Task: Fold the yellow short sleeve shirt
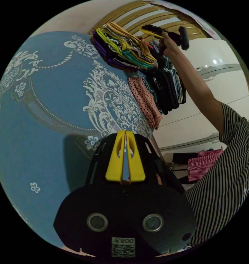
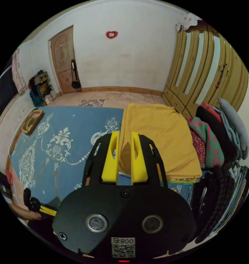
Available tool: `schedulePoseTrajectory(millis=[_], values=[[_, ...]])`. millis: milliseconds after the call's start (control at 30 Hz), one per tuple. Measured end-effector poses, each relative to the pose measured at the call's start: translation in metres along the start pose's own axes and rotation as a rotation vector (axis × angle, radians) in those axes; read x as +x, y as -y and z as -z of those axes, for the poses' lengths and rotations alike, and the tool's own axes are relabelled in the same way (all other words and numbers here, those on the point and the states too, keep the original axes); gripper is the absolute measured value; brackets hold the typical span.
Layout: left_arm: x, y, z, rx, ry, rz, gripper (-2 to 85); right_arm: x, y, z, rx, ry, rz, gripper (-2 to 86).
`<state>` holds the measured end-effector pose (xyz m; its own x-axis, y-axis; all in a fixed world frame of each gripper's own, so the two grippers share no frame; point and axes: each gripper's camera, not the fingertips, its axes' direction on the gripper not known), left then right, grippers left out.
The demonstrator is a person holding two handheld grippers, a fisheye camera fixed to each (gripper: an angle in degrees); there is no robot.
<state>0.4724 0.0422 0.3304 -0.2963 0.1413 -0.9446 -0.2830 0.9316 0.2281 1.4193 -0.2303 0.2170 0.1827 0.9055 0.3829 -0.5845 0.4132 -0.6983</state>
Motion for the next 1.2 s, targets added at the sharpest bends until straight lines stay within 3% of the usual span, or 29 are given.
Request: schedulePoseTrajectory(millis=[400,633,867,1000,1200], values=[[0.055,-0.052,0.084,-0.016,-0.046,-0.034,0.3,-0.088,0.148,-0.174,-0.150,-0.096,-0.040,7.8],[0.081,-0.083,0.124,-0.031,-0.080,-0.005,0.3,-0.130,0.183,-0.246,-0.227,-0.202,-0.067,1.5],[0.114,-0.105,0.162,0.008,-0.104,0.017,0.3,-0.161,0.191,-0.260,-0.162,-0.180,-0.087,1.5],[0.132,-0.116,0.175,0.013,-0.131,0.028,0.2,-0.184,0.198,-0.249,-0.062,-0.051,-0.075,5.9],[0.170,-0.134,0.190,-0.001,-0.152,0.027,0.2,-0.212,0.204,-0.290,-0.238,-0.211,-0.091,2.6]])
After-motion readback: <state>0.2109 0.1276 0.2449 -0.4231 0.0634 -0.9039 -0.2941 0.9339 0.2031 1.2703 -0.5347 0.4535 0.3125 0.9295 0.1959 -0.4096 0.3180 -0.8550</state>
